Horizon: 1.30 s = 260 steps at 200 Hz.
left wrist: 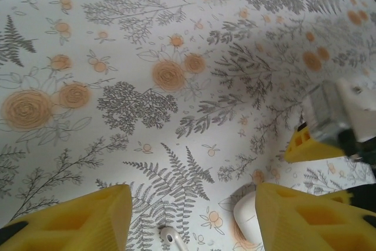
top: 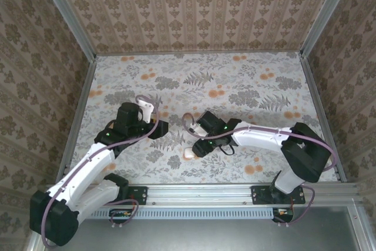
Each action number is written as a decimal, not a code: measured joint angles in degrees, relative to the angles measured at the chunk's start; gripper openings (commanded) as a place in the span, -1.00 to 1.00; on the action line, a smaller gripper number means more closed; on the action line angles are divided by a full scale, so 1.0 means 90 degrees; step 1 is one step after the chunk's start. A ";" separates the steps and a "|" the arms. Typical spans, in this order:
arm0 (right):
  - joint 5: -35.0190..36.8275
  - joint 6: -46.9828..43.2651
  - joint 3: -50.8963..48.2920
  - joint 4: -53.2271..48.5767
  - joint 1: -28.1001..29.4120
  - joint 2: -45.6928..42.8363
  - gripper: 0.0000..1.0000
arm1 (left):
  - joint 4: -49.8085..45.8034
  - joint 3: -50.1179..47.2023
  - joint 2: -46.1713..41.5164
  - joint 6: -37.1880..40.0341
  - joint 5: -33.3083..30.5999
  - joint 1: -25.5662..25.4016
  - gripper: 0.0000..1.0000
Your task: Insert wireless bluetooth earbuds into charging case
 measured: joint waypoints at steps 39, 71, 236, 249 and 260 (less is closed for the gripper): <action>0.0311 0.1435 0.0338 -0.0515 0.0291 -0.0330 0.38 | -0.0199 0.0002 0.0010 -0.0138 -0.0486 -0.0036 0.14; 0.1049 0.3128 0.1088 -0.1231 0.1081 -0.0153 0.46 | -0.0617 0.0005 -0.0007 -0.0692 -0.1178 0.0066 0.10; 0.1773 0.4779 0.2586 -0.2047 0.1387 0.2448 0.45 | -0.0935 -0.0471 -0.0901 -0.1217 -0.1307 0.0712 0.12; 0.1795 0.4770 0.2642 -0.2123 0.1382 0.2501 0.41 | -0.0906 -0.0483 -0.0930 -0.1217 -0.1256 0.0729 0.12; 0.1792 0.4765 0.2679 -0.2132 0.1358 0.2509 0.37 | -0.0874 -0.0508 -0.0962 -0.1219 -0.1200 0.0753 0.12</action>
